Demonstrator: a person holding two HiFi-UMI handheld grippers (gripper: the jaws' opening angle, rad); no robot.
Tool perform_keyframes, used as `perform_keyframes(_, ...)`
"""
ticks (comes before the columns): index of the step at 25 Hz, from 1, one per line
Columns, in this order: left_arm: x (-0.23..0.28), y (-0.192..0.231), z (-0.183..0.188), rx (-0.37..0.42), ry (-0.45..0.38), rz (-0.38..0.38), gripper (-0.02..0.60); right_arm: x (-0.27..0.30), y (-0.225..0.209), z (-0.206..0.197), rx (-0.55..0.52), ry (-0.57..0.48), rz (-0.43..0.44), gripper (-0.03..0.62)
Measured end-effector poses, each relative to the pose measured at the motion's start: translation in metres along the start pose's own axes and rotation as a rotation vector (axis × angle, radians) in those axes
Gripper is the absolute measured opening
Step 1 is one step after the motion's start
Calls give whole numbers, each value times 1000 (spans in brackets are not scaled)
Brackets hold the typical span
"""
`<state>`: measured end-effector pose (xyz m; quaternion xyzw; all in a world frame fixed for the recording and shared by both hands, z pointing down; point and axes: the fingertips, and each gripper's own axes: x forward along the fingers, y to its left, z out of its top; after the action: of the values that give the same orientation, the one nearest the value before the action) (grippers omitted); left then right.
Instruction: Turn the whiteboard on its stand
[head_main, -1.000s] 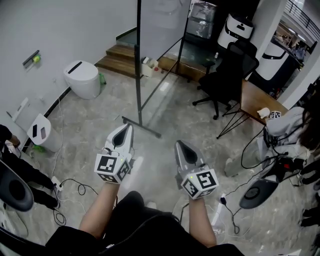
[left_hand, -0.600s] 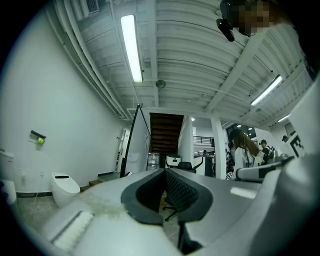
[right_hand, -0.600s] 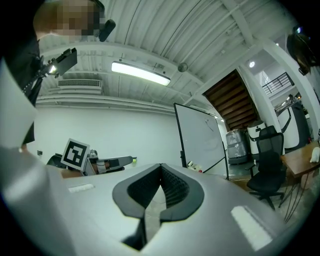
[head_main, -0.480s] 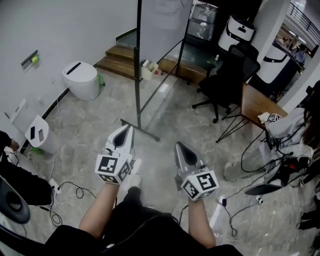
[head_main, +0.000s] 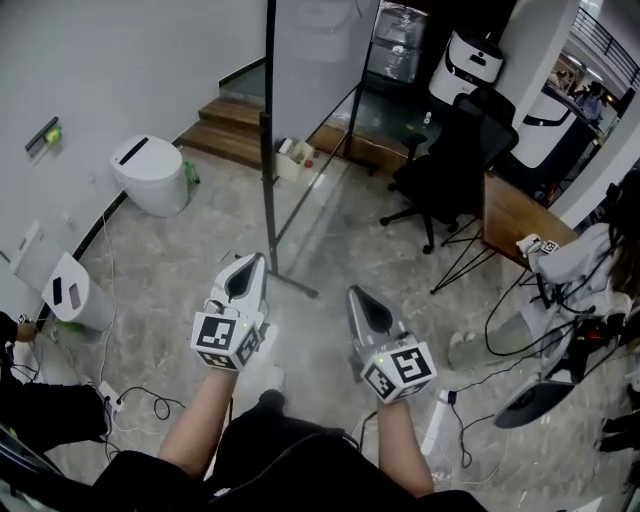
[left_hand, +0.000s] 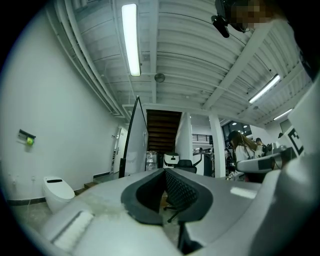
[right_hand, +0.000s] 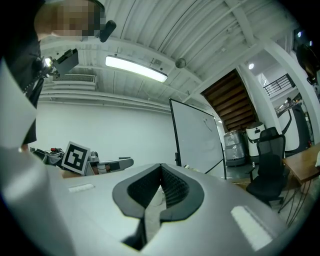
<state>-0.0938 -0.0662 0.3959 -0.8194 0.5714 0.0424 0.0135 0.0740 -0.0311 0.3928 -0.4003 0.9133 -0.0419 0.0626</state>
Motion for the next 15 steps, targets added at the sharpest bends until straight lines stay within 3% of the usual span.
perform_keyframes(15, 95, 91, -6, -16, 11, -50, 3, 108, -28, -1, -31, 24, -77, 5)
